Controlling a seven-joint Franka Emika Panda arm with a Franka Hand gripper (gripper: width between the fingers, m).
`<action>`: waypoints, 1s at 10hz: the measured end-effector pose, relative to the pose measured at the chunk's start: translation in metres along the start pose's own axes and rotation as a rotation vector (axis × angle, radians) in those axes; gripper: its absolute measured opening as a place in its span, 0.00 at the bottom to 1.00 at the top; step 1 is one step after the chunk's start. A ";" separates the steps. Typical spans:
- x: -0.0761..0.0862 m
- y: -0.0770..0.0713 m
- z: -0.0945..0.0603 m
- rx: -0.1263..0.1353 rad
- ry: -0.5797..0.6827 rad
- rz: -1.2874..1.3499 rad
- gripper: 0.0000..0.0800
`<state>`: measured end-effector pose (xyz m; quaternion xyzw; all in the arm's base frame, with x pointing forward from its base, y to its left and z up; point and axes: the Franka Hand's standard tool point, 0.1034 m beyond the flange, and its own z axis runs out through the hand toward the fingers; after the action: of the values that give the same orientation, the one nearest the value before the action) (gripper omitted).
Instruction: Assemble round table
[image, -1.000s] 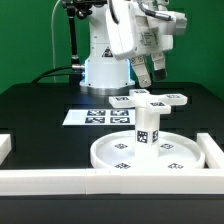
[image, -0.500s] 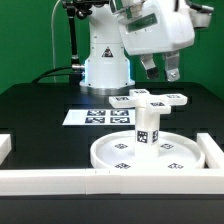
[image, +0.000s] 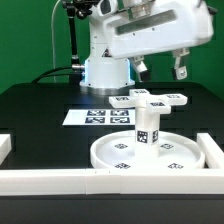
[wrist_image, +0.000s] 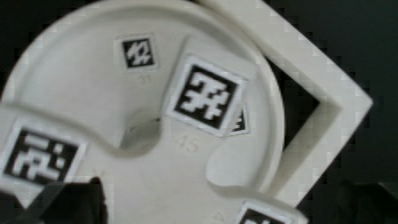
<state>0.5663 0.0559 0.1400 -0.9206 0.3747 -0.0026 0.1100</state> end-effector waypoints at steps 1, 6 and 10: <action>-0.003 -0.001 0.001 -0.033 0.011 -0.189 0.81; -0.001 0.000 0.002 -0.071 -0.032 -0.683 0.81; 0.002 0.005 0.004 -0.123 -0.057 -1.233 0.81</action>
Offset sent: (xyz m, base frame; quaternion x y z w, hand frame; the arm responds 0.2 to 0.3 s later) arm 0.0070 0.0022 0.0003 0.0226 -0.0590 -0.2940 0.9537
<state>0.5647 0.0517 0.1346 -0.9720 -0.2298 -0.0194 0.0450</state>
